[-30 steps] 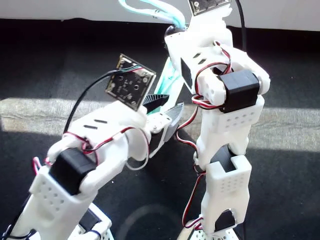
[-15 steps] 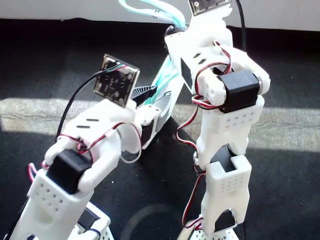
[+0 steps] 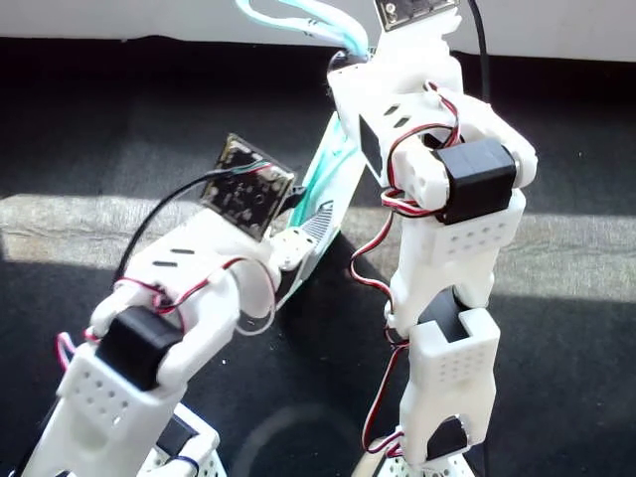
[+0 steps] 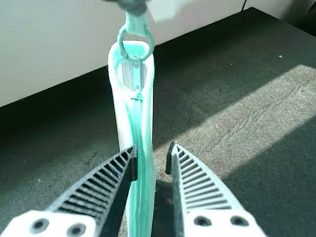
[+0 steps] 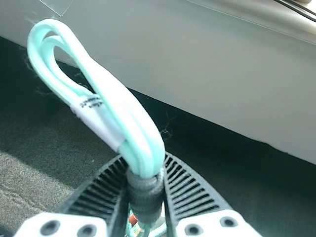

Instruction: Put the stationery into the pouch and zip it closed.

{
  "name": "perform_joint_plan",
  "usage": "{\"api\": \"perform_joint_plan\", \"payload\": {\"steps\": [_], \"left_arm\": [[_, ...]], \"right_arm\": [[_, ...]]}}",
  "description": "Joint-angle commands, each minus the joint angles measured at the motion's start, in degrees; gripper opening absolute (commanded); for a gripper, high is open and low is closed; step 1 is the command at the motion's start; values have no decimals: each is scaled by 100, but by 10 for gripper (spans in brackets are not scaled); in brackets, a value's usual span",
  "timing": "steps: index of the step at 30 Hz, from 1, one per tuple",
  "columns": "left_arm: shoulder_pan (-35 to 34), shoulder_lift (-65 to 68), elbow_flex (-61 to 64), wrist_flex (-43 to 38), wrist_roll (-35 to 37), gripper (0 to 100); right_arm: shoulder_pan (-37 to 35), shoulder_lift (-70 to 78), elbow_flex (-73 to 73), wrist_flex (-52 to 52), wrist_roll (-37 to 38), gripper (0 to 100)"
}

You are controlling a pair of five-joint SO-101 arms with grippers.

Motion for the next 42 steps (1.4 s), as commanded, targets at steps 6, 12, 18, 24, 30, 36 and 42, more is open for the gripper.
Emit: {"api": "perform_joint_plan", "payload": {"steps": [6, 12, 18, 24, 30, 36, 42], "left_arm": [[-453, 171, 75, -519, -62, 130], [-453, 163, -374, -132, -62, 130], [-673, 163, -910, 264, -70, 130], [-866, 215, -866, 255, -35, 208], [-488, 171, -866, 290, -35, 207], [-444, 224, -567, 105, -35, 210], [-470, 224, 145, -774, -53, 211]], "right_arm": [[-66, -48, -418, 40, -26, 6], [-66, -48, -418, 40, -26, 6], [-57, -48, -418, 40, -26, 6], [-57, -48, -418, 40, -26, 6], [-57, -48, -418, 40, -26, 6], [-57, -48, -418, 40, -26, 6], [-66, -48, -418, 40, -26, 6]]}}
